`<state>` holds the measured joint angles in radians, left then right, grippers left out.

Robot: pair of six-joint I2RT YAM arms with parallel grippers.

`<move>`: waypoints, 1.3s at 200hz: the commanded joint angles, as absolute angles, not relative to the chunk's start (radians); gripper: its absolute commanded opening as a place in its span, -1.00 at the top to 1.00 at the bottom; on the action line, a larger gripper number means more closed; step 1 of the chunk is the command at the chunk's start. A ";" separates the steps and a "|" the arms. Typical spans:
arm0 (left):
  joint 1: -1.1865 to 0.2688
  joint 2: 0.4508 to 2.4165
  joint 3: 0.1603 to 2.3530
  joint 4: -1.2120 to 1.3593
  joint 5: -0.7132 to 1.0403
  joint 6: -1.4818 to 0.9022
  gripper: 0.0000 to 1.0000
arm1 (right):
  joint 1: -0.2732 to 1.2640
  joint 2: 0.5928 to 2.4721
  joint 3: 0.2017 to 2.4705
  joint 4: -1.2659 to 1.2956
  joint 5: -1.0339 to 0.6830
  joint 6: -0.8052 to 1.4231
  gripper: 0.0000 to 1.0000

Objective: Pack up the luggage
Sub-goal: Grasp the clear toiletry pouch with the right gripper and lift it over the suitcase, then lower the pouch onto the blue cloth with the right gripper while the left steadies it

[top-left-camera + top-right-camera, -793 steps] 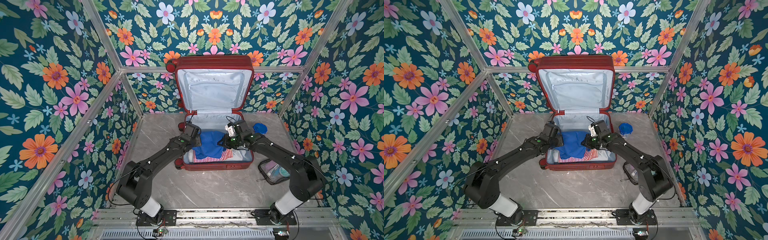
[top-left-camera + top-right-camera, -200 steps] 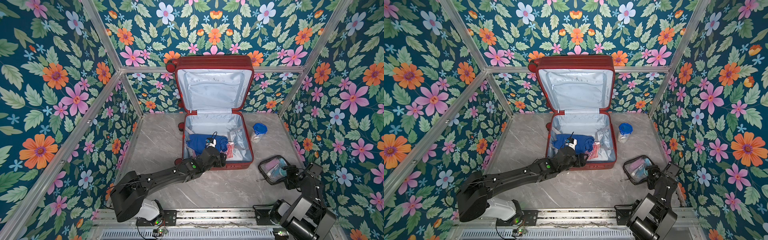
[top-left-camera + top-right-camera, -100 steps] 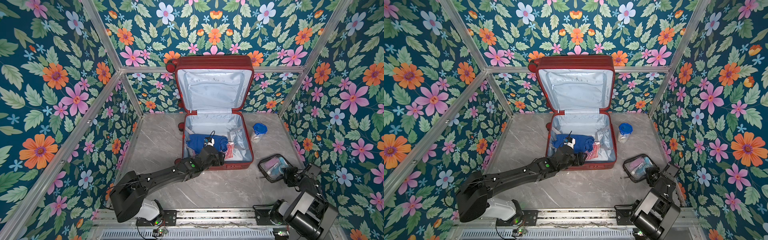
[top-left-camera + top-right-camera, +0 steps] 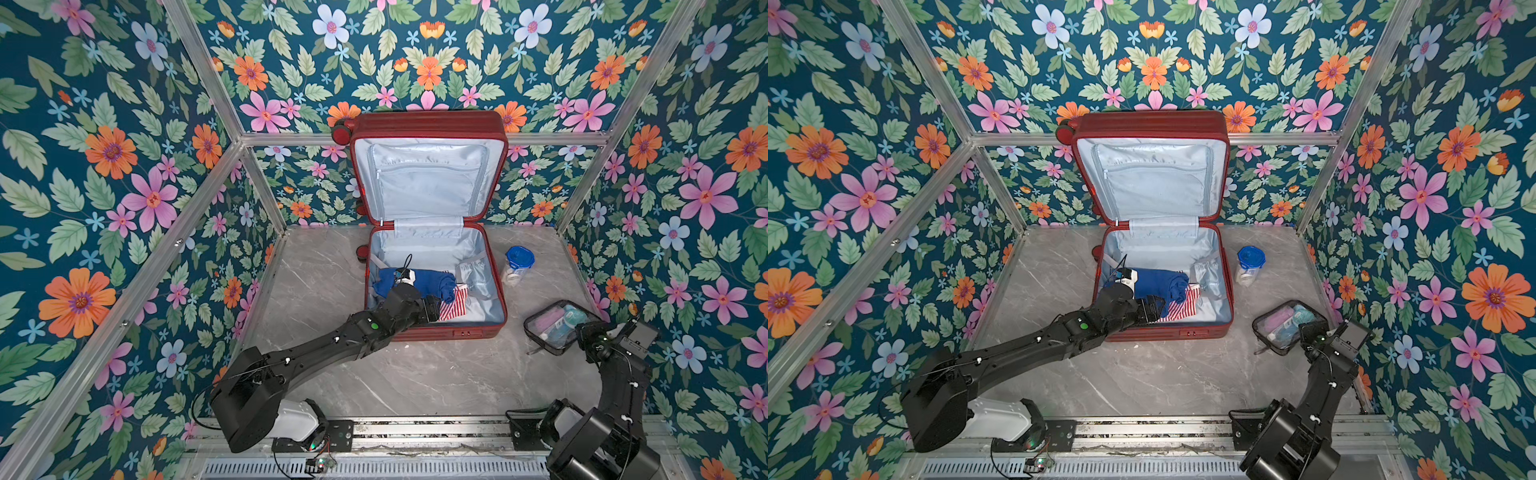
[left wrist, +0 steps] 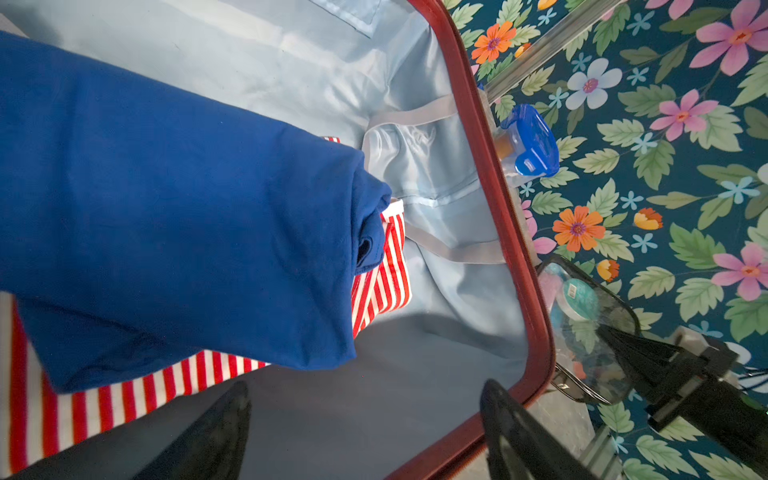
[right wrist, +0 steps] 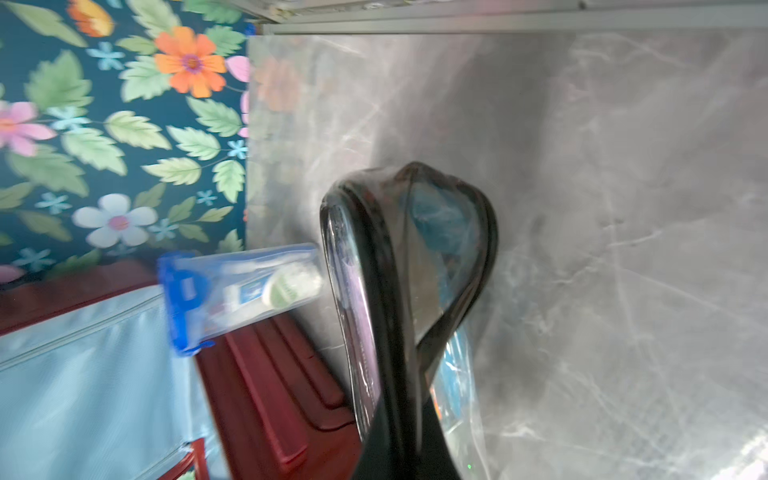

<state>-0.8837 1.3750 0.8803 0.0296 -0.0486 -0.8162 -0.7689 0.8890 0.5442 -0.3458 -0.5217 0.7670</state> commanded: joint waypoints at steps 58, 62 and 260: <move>-0.781 1.333 0.903 0.043 0.034 -0.789 -0.85 | -0.693 0.763 0.811 -0.474 -0.595 0.836 1.00; -0.777 1.331 0.905 0.041 0.035 -0.786 -0.85 | -0.680 0.758 0.832 -0.480 -0.591 0.839 1.00; -0.584 1.150 0.863 -0.101 0.031 -0.756 -0.82 | 0.432 1.418 1.406 -0.364 -0.523 0.673 1.00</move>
